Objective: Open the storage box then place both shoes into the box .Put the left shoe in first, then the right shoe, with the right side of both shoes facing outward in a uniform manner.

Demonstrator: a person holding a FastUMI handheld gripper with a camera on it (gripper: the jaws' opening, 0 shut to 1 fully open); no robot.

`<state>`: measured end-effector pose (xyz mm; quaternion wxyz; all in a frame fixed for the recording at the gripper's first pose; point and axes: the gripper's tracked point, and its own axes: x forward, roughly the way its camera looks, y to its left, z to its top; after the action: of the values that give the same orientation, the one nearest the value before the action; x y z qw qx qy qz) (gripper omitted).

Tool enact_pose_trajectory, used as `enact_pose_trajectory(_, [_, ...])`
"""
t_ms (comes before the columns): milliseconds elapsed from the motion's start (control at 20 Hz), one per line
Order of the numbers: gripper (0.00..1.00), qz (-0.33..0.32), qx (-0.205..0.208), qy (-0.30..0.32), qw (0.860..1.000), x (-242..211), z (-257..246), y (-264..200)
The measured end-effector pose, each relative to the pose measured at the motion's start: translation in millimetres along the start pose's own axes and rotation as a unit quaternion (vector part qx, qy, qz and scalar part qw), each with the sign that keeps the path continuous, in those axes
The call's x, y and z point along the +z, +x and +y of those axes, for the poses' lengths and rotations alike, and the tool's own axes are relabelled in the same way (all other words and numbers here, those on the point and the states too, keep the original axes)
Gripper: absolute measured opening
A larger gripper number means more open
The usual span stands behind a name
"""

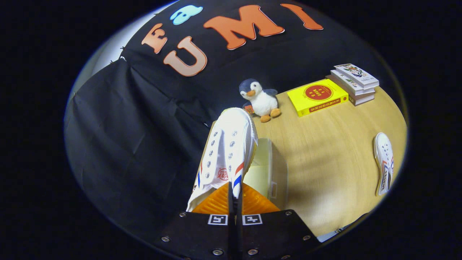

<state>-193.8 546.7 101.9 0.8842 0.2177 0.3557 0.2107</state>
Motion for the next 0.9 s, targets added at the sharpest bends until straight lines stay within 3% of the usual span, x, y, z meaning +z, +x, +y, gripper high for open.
enact_pose_trajectory(400, [0.00, 0.054, -0.036, -0.008, 0.998, -58, 14, 62])
enact_pose_trajectory(900, [0.00, 0.092, -0.077, -0.014, 0.993, -95, 7, 96])
